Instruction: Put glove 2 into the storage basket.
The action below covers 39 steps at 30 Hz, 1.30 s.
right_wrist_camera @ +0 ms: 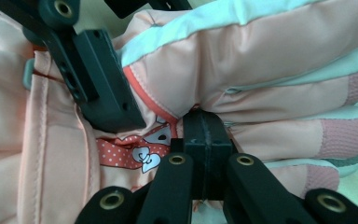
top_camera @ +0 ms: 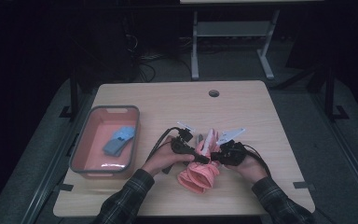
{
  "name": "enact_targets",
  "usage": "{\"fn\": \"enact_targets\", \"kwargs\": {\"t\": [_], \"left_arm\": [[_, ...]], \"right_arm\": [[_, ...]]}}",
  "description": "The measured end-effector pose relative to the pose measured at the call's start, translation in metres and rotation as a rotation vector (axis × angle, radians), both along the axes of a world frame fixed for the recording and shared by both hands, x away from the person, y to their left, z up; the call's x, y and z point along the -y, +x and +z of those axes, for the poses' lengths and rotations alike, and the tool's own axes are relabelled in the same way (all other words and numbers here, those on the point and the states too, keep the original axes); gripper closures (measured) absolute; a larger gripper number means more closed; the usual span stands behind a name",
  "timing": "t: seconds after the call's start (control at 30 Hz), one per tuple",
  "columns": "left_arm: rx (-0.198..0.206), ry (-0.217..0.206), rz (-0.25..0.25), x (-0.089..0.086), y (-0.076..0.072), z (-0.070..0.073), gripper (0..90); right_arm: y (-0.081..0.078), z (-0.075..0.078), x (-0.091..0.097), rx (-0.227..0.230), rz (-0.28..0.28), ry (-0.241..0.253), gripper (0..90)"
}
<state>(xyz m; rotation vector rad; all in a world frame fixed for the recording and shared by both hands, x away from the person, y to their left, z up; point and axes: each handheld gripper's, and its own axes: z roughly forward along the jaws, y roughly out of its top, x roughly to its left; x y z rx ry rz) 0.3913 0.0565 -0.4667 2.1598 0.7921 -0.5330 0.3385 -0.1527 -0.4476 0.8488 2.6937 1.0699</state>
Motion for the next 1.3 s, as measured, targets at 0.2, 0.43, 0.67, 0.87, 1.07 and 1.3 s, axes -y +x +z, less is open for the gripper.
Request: {"fn": "enact_targets", "kwargs": {"t": [0.2, 0.43, 0.67, 0.87, 1.07, 1.3], "left_arm": [[0.005, 0.021, 0.001, -0.001, 0.0, 0.001, 36.6], [0.016, 0.029, 0.014, -0.004, -0.002, 0.004, 55.7], [0.027, 0.004, 0.023, -0.008, -0.003, 0.009, 60.6], [0.043, -0.023, 0.012, -0.008, -0.006, 0.018, 61.1], [0.063, -0.031, 0.013, -0.011, -0.009, 0.031, 61.1], [0.109, -0.033, 0.022, -0.015, -0.011, 0.045, 60.9]], "right_arm": [[0.001, -0.001, -0.002, 0.005, 0.002, -0.009, 90.0], [0.002, -0.001, -0.001, 0.006, 0.005, -0.002, 90.0], [-0.001, 0.007, 0.012, 0.002, -0.012, 0.063, 76.5], [-0.006, 0.017, 0.039, 0.036, -0.088, 0.151, 48.4], [-0.002, 0.01, 0.065, 0.063, -0.205, 0.193, 29.2], [0.009, -0.013, 0.08, 0.046, -0.31, 0.13, 19.9]]}}
